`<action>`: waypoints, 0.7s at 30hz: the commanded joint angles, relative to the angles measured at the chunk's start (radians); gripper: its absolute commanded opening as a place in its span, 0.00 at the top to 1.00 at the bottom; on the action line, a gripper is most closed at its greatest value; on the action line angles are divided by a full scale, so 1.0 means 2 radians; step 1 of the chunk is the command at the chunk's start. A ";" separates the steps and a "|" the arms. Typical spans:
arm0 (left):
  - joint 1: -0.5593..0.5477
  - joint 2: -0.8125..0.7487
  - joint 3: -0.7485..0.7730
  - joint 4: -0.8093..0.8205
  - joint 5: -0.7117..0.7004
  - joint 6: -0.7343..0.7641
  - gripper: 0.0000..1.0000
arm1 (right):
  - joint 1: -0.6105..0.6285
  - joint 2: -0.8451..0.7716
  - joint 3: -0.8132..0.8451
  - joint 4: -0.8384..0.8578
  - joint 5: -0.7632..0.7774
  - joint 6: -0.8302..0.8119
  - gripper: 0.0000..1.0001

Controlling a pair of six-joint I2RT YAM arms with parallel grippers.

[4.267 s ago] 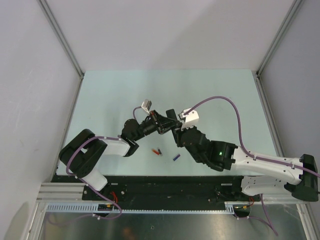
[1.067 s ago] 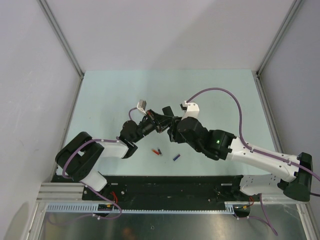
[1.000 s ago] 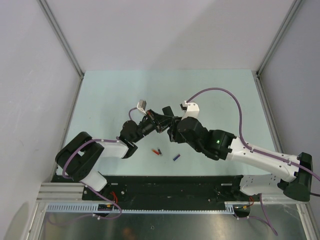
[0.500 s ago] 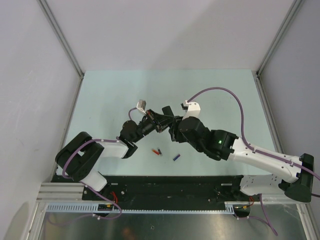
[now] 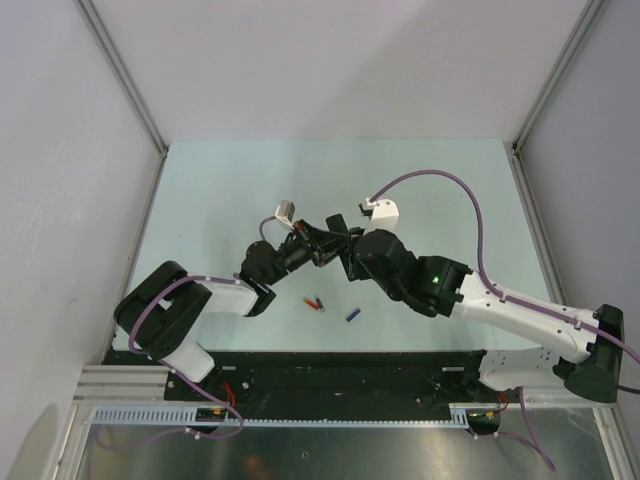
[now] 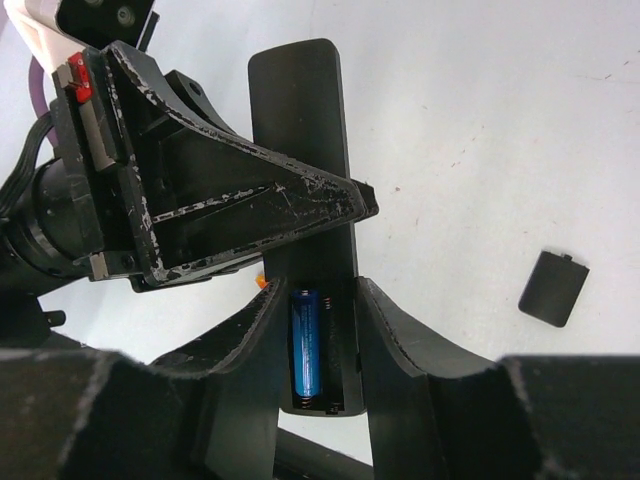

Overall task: Load the batteries into the remote control
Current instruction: Load the battery into the remote control.

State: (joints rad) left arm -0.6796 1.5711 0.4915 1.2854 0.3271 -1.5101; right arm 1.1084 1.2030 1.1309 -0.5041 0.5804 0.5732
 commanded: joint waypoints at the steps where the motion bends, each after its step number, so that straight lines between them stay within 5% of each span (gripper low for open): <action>1: 0.002 -0.001 0.010 0.059 0.011 -0.009 1.00 | 0.001 0.008 0.023 0.007 0.016 -0.017 0.62; 21: 0.002 0.004 0.013 0.059 0.013 -0.007 1.00 | 0.016 0.016 0.035 0.020 0.017 -0.032 0.69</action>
State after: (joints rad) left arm -0.6785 1.5837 0.4919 1.2999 0.3439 -1.5127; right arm 1.1339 1.2232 1.1503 -0.4957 0.5938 0.5236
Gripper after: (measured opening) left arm 0.147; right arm 0.324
